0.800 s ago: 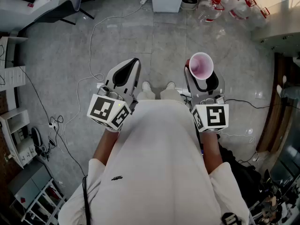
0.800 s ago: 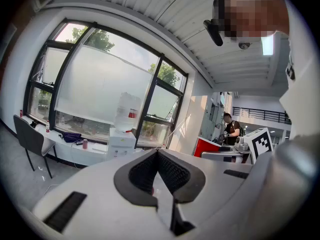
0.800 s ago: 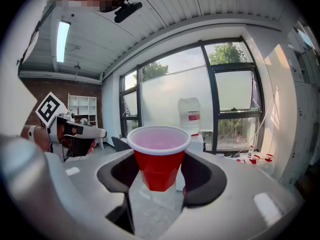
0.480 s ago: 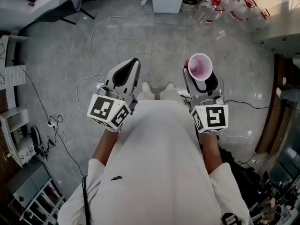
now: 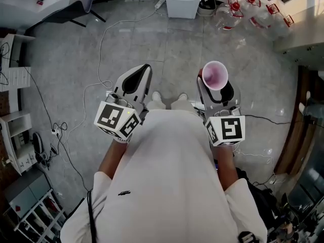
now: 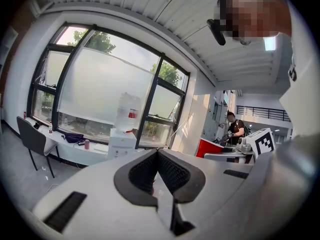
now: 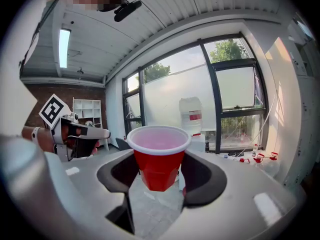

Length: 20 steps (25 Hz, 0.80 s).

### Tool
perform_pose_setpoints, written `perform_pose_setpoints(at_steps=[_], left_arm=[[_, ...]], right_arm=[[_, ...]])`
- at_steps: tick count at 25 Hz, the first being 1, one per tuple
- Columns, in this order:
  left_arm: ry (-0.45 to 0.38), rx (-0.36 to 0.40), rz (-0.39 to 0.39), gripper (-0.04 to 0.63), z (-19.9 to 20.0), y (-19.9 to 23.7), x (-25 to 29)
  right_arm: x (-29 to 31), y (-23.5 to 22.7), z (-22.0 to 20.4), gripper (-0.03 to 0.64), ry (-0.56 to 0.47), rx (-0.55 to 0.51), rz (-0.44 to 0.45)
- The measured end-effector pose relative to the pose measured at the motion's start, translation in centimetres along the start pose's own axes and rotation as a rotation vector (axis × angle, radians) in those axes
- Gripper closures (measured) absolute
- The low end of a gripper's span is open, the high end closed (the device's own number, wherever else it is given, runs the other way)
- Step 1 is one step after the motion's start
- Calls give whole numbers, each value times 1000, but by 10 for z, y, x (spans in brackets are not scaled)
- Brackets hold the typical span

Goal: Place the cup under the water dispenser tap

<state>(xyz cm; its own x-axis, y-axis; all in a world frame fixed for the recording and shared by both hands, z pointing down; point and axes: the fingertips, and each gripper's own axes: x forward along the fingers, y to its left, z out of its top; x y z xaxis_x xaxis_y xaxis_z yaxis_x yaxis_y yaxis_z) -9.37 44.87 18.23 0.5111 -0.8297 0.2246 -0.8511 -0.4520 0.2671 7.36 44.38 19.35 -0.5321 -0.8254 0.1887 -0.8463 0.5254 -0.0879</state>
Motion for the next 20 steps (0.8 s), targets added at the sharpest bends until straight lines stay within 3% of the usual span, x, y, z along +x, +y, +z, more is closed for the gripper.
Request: perform_pose_setpoints(at_steps=[13, 20], left_arm=[[-29, 5, 68, 589, -2, -5, 35], [-27, -5, 45, 589, 5, 14, 72]], right_arm=[[0, -54, -9, 347, -8, 30, 30], [28, -78, 0, 347, -14, 26, 16]])
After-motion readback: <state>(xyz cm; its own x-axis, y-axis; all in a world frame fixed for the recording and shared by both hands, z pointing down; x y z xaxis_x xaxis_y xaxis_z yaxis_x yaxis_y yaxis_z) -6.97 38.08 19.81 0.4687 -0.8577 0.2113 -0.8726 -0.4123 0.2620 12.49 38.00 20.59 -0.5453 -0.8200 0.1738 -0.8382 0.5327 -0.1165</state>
